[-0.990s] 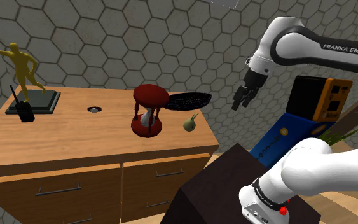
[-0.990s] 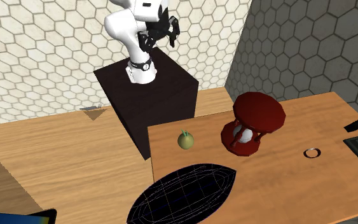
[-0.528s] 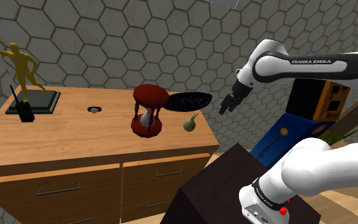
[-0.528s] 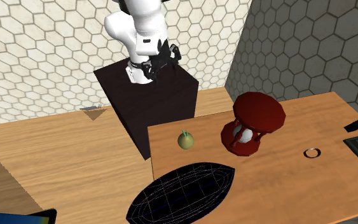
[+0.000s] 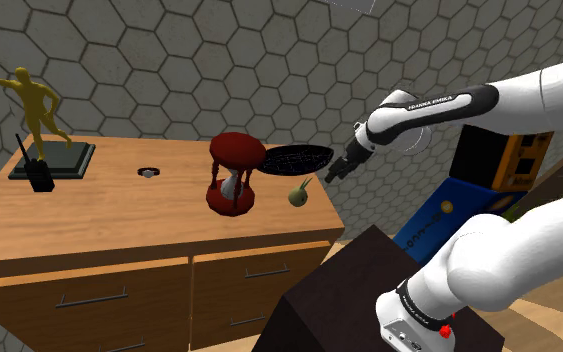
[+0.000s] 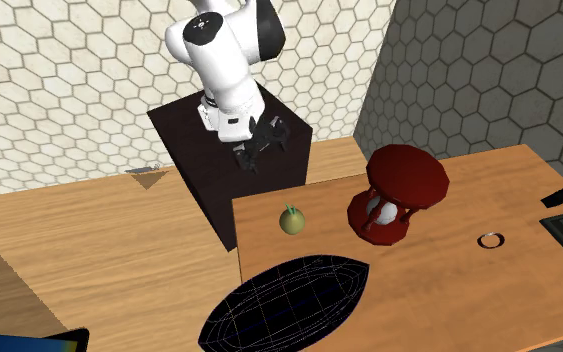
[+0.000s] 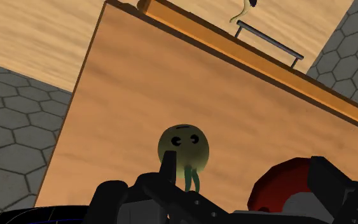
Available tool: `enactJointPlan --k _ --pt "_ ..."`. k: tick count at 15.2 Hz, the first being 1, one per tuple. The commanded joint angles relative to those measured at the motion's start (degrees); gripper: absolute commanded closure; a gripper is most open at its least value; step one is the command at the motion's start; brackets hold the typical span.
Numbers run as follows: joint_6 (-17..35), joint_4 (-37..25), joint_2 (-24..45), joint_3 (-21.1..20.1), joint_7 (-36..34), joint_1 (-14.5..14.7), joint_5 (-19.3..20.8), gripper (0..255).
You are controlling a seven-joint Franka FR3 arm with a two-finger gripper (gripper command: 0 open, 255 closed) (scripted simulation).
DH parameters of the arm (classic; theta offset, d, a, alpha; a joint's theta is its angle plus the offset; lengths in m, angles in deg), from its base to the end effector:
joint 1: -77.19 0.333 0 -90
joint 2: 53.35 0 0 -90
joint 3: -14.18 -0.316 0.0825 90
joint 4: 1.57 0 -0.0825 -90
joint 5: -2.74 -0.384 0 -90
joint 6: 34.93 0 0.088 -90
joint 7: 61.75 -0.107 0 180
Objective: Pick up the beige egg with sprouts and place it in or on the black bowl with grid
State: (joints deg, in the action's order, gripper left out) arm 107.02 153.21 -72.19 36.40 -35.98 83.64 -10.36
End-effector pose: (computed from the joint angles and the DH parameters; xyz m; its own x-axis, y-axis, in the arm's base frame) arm 0.3878 -0.1025 0.3336 0.9872 -0.0054 0.1593 0.0310 -0.9739 -0.2247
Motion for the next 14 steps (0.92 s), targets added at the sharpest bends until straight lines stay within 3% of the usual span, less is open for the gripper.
enactJointPlan --k 1,5,7,14 --pt "4.61 -1.56 5.02 2.83 5.85 3.19 -5.98 0" --pt "9.58 -6.96 16.50 7.96 23.23 9.82 -25.49 0" --pt "9.59 -10.39 21.96 7.99 31.84 10.37 -35.53 0" --pt "10.75 -13.16 29.00 4.77 39.16 9.74 -46.05 0"
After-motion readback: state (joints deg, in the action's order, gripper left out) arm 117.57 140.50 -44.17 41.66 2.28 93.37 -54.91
